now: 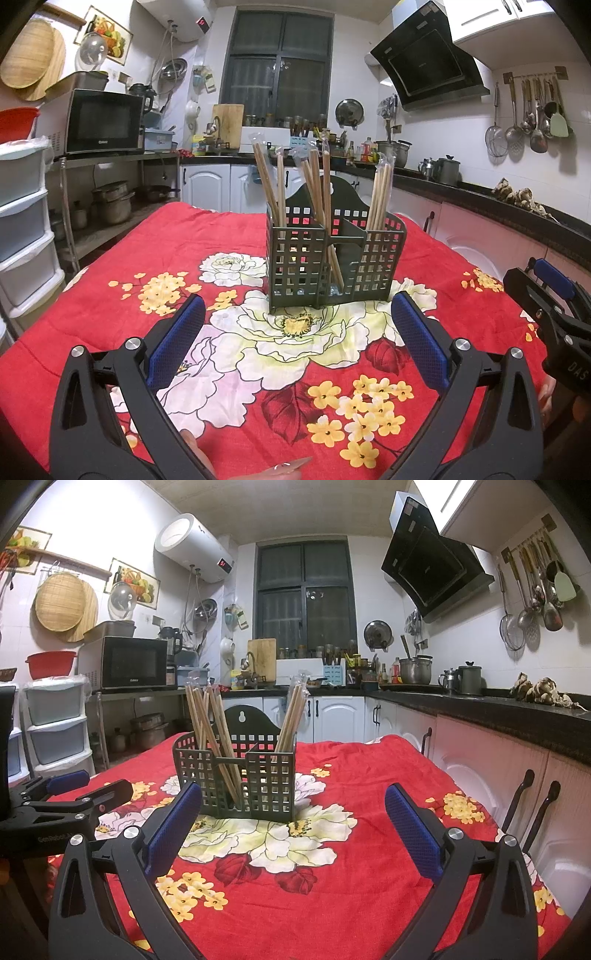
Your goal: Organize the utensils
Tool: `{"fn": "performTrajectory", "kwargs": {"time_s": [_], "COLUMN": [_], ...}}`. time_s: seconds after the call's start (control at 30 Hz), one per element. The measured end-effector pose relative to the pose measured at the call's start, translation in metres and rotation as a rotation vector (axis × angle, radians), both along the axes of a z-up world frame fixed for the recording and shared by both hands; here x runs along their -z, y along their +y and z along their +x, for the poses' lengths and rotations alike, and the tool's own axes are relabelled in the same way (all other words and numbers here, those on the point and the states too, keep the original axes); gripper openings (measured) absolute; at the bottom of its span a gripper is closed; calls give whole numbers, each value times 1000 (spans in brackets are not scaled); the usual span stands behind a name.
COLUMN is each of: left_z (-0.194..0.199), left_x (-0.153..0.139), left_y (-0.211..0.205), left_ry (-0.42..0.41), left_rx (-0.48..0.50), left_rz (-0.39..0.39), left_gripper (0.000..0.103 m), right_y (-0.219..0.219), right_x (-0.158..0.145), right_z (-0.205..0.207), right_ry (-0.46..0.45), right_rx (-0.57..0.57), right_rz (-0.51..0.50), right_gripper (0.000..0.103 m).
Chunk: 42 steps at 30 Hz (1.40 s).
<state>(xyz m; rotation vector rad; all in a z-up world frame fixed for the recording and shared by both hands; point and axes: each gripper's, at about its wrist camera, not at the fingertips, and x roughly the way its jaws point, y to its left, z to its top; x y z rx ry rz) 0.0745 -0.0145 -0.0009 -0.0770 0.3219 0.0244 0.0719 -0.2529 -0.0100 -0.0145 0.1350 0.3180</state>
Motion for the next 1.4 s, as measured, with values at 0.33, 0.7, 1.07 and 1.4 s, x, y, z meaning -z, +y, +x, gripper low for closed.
{"fn": "performTrajectory", "kwargs": {"time_s": [0.33,0.7,1.07,1.4], "left_z": [4,6,11,38], "left_x": [4,7,8,-13], "left_y": [1,0,-2,36], "left_ry": [18,31,75,213], "left_rx": [11,29,5,-40], "left_rz": [-3,4,25,-5], "left_gripper": [93,93,93,93], "right_y": [2,1,-1,-22], "right_x": [2,2,-7,-24], "right_z": [-1,0,1,40], "right_ry": [5,4,21,138], "right_rx": [4,6,44,131], "right_rz": [-2,3,7,-33], "right_gripper": [97,97,97,97]}}
